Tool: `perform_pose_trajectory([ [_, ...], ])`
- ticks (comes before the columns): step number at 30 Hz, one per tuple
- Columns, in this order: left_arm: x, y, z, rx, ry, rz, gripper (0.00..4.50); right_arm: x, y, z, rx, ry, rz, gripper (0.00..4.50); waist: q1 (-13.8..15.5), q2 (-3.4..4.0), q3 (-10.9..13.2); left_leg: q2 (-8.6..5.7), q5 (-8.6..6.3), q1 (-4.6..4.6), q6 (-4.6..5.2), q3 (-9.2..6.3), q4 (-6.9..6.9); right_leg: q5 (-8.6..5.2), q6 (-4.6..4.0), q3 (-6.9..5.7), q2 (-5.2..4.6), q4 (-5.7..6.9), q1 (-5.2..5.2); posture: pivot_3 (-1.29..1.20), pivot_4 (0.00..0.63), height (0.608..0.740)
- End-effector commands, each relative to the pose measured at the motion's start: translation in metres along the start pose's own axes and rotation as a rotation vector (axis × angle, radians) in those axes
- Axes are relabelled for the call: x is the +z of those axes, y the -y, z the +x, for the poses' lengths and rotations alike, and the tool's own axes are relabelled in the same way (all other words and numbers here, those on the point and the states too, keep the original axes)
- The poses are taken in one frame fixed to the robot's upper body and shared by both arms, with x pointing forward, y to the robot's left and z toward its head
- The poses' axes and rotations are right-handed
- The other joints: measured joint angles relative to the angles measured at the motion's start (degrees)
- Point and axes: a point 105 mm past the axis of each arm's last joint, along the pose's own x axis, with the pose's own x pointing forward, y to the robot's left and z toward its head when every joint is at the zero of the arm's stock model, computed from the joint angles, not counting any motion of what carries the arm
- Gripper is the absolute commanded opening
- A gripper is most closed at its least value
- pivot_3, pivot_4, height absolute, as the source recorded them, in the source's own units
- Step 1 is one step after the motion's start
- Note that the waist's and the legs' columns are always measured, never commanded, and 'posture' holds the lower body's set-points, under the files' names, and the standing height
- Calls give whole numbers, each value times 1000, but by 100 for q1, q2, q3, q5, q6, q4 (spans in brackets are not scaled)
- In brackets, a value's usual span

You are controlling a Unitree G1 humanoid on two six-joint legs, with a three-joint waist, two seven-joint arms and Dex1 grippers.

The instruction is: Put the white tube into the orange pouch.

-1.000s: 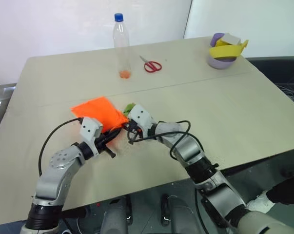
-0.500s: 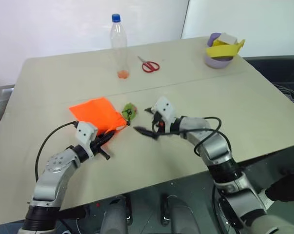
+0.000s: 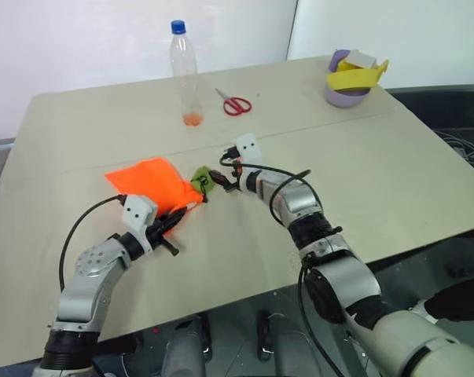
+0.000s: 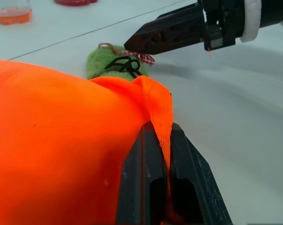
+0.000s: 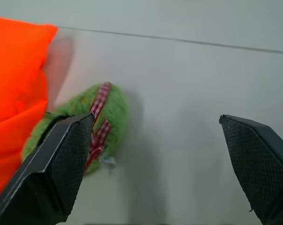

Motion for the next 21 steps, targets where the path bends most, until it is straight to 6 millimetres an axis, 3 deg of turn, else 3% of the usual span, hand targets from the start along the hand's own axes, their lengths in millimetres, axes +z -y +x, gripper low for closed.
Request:
perform_pose_trajectory([
  [1,11,4,0,-5,40,28,0,17,-10,5,5,56,-27,4458,-2,0,0,0,0,0,0,0,0,0,0,0,0,2,0,0,150,740],
  [11,12,6,2,-10,48,27,0,1,-23,12,14,5,-119,4458,1,0,0,3,0,3,0,-11,5,1,-3,-2,-1,21,-9,0,150,740],
  [14,13,6,2,-8,50,25,0,-4,-22,11,21,-21,-134,3273,1,0,0,3,0,3,0,-14,3,1,-3,-2,0,26,-13,0,150,740],
  [20,8,3,2,18,29,-16,0,4,-16,8,17,6,-86,108,5,0,0,3,0,3,0,-12,5,1,-4,-1,0,27,-13,0,150,740],
  [21,9,2,2,21,30,-25,0,6,-14,7,14,15,-82,45,6,0,0,3,0,3,-1,-12,5,1,-4,-1,-1,27,-13,0,150,740],
])
